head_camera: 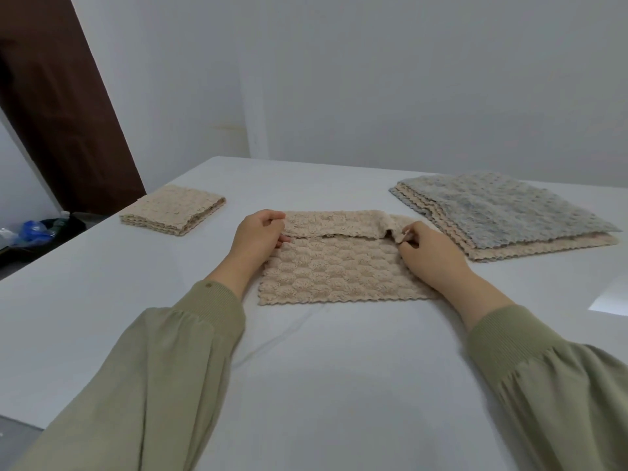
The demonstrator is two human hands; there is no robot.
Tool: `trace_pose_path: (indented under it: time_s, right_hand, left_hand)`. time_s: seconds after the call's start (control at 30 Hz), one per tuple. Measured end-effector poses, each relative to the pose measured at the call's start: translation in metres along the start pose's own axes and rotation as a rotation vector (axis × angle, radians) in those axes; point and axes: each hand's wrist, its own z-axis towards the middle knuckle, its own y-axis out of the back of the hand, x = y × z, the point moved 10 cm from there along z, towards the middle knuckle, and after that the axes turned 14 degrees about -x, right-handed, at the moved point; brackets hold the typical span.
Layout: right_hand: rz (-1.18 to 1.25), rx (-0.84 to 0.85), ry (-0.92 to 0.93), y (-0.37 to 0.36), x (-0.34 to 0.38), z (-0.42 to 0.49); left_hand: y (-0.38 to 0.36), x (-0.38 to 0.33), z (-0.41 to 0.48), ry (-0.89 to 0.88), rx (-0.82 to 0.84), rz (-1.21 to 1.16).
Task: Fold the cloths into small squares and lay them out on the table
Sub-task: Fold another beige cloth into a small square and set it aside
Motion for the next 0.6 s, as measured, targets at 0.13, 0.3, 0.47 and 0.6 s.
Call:
trace_pose_path:
  time_s: [0.13,0.3,0.47,0.6]
  right_hand:
    - [0.229,-0.263,-0.015,0.039,0.004,-0.011]
    - [0.477,-0.528,-0.089,0.079,-0.004,-0.029]
    - [0.378,-0.507,-0.163,0.087,-0.018,-0.041]
    - [-0.102,-0.104,-0.095,0.051,-0.028,-0.047]
  left_hand:
    - [0.01,-0.003,-0.01,0.067,-0.053,-0.163]
    - [0.02,-0.009,-0.029,0.116,-0.088,-0.295]
    - [0.03,-0.014,-0.047,0.026,-0.083,-0.065]
    - [0.029,-0.018,-0.052,-0.275,-0.066,0.637]
